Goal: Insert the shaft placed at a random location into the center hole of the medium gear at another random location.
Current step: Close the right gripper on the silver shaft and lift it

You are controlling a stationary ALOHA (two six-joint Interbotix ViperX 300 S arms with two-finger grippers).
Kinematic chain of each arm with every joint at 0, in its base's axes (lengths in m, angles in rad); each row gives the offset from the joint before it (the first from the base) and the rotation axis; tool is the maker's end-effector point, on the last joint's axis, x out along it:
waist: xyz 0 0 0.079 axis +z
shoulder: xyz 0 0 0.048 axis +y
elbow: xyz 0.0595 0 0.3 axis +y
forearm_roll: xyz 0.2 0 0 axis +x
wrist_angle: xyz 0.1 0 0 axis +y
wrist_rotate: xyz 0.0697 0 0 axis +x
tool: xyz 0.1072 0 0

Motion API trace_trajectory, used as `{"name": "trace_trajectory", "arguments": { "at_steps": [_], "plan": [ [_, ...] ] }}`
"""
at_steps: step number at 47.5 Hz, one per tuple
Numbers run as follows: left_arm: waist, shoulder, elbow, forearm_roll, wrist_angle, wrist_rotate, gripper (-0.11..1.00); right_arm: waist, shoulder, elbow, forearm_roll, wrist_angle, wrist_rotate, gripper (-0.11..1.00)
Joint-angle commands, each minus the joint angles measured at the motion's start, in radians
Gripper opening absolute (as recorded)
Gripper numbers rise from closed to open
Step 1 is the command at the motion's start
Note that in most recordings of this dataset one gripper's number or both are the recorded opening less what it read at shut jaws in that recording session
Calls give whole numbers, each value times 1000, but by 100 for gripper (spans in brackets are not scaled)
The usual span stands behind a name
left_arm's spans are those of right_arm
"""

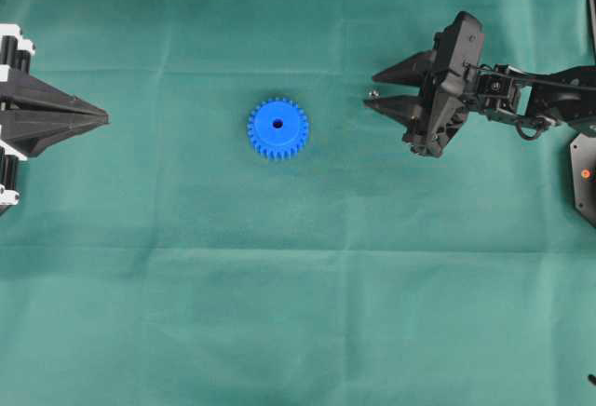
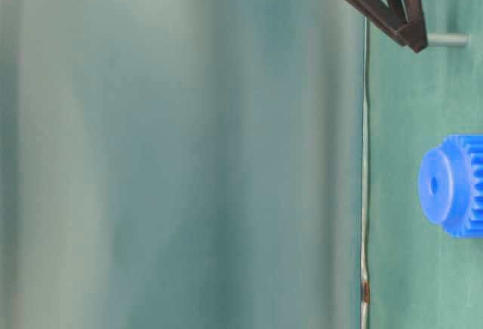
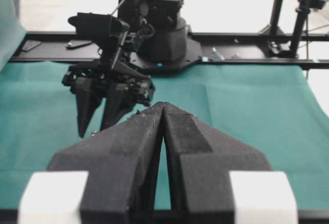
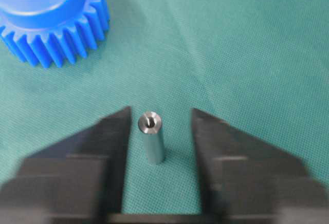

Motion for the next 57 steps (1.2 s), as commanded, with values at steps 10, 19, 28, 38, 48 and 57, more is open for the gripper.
{"name": "trace_trajectory", "arguments": {
  "at_steps": [10, 19, 28, 38, 48, 57],
  "plan": [
    [-2, 5, -20, 3, -3, 0, 0, 2, -11, -15, -9, 0, -21, 14],
    [-2, 3, -20, 3, 6, 0, 0, 3, -11, -15, -9, 0, -20, 14],
    [-2, 2, -20, 3, 9, 0, 0, 3, -40, -26, -6, 49, -18, 14],
    [-2, 0, -21, 3, 12, 0, 0, 3, -169, -60, -6, 204, -20, 14],
    [-2, 0, -21, 3, 14, 0, 0, 3, -275, -92, -8, 331, -21, 14],
    [-3, 0, -21, 3, 12, 0, 0, 3, -284, -98, -8, 348, -23, 14]
  ]
}}
